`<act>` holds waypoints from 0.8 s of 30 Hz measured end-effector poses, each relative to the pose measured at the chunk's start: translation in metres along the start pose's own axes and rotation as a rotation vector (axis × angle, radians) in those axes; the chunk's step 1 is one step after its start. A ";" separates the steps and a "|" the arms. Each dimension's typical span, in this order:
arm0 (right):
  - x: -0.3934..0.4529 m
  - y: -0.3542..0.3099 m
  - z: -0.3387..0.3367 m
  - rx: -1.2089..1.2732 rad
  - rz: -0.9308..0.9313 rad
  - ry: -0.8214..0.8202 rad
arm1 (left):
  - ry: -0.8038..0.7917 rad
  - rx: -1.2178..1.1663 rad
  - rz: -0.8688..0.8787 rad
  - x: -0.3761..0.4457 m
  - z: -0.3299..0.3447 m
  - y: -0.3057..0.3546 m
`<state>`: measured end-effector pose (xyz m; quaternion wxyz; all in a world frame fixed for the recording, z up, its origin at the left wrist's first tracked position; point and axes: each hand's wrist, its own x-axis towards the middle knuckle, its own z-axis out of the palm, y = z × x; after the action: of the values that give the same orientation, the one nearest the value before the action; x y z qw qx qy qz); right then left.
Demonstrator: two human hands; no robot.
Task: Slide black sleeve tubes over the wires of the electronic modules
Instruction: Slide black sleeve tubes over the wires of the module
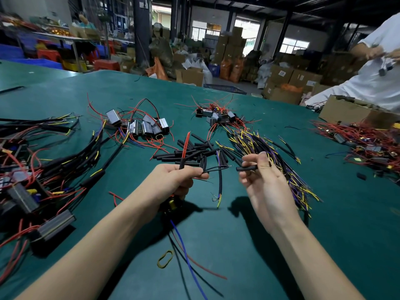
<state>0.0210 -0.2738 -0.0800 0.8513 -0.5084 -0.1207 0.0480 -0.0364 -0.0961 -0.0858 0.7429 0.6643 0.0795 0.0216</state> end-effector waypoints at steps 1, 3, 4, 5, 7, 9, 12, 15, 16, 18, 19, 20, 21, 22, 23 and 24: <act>0.000 0.000 0.000 0.021 0.007 0.006 | -0.001 0.006 0.002 0.000 0.000 0.000; 0.000 0.000 0.001 0.054 0.020 0.021 | -0.005 0.019 0.006 0.000 0.000 0.000; 0.000 0.000 0.001 0.063 0.023 0.025 | -0.007 0.021 0.007 0.000 0.001 0.000; 0.000 0.000 0.002 0.070 0.026 0.023 | -0.009 0.020 0.008 0.000 0.001 0.000; 0.000 0.001 0.002 0.065 0.031 0.010 | -0.013 0.016 0.009 0.000 0.001 0.000; 0.000 0.002 0.002 0.047 0.040 -0.005 | -0.018 0.019 0.013 0.000 0.001 0.001; -0.001 0.003 0.003 0.032 0.051 -0.026 | -0.024 0.025 0.016 -0.001 0.001 0.001; -0.001 0.003 0.005 0.030 0.051 -0.039 | -0.031 0.033 0.015 -0.001 0.001 0.001; -0.001 0.002 0.005 0.036 0.045 -0.038 | -0.034 0.030 0.014 -0.001 0.001 0.001; -0.001 0.000 0.004 0.045 0.033 -0.028 | -0.040 0.026 0.015 -0.002 0.001 0.001; -0.001 0.000 0.004 0.047 0.032 -0.020 | -0.040 0.025 0.016 -0.002 0.001 0.001; -0.001 -0.001 0.003 0.052 0.034 -0.012 | -0.040 0.025 0.017 -0.002 0.002 0.001; 0.000 -0.001 0.003 0.059 0.038 -0.003 | -0.038 0.025 0.017 -0.002 0.001 0.001; 0.000 -0.002 0.003 0.067 0.042 0.003 | -0.035 0.026 0.017 -0.001 0.001 0.001; -0.001 -0.002 0.003 0.072 0.044 0.006 | -0.034 0.025 0.018 -0.001 0.001 0.001; -0.001 -0.002 0.003 0.071 0.047 0.006 | -0.033 0.025 0.019 -0.001 0.001 0.001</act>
<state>0.0194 -0.2723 -0.0772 0.8679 -0.4805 -0.1044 0.0705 -0.0374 -0.0972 -0.0847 0.7356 0.6744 0.0611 0.0167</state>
